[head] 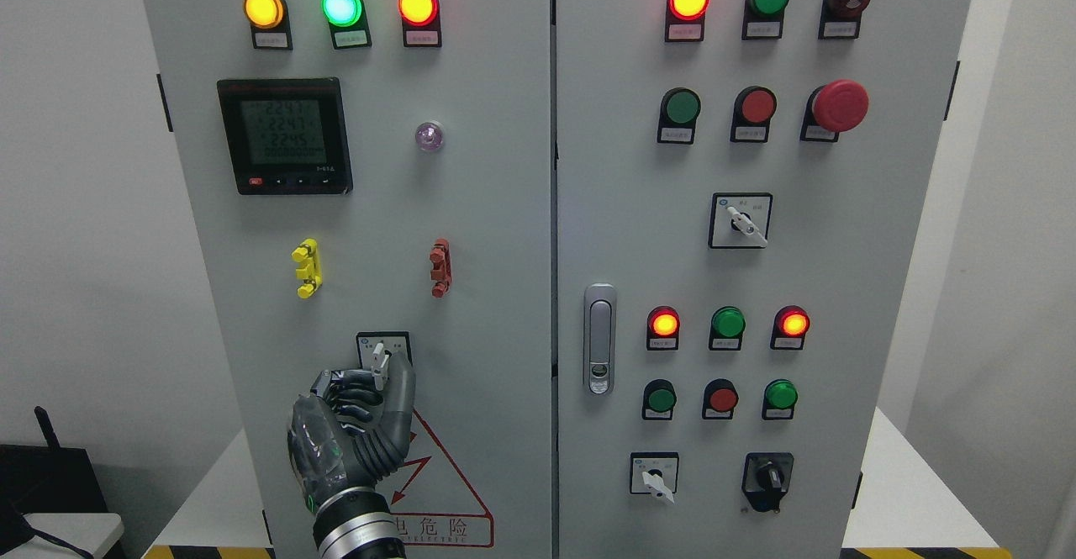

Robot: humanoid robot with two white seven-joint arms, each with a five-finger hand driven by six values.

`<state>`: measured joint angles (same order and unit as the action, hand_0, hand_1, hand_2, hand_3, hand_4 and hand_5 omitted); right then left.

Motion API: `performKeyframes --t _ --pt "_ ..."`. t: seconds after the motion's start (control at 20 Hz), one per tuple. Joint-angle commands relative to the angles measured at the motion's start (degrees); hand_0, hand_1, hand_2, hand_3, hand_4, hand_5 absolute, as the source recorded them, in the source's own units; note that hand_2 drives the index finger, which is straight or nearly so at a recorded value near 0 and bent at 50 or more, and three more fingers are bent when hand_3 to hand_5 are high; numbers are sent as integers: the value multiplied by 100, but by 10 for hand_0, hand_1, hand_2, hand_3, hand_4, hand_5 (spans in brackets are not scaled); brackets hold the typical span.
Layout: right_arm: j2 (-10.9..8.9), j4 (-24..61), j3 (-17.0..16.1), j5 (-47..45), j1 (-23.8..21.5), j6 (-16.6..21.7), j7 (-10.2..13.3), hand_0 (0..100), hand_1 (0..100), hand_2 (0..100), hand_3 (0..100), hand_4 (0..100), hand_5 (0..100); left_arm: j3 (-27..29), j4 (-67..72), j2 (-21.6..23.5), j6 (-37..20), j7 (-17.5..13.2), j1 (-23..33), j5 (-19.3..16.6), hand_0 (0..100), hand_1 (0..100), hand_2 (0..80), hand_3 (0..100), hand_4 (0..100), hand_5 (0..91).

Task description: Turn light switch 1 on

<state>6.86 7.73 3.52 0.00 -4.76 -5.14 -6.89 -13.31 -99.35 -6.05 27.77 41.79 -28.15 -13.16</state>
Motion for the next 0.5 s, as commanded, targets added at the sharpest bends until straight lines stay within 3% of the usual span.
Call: performKeyframes --t 0.0,0.45 --pt "0 0 0 -97 1 -4 4 120 389 0 0 0 0 -5 13 -2 0 -4 -6 -3 196 455 574 771 809 752" --pt "0 0 0 -97 1 -4 4 120 389 0 0 0 0 -5 4 -2 27 -12 -59 -3 231 446 575 771 809 753"
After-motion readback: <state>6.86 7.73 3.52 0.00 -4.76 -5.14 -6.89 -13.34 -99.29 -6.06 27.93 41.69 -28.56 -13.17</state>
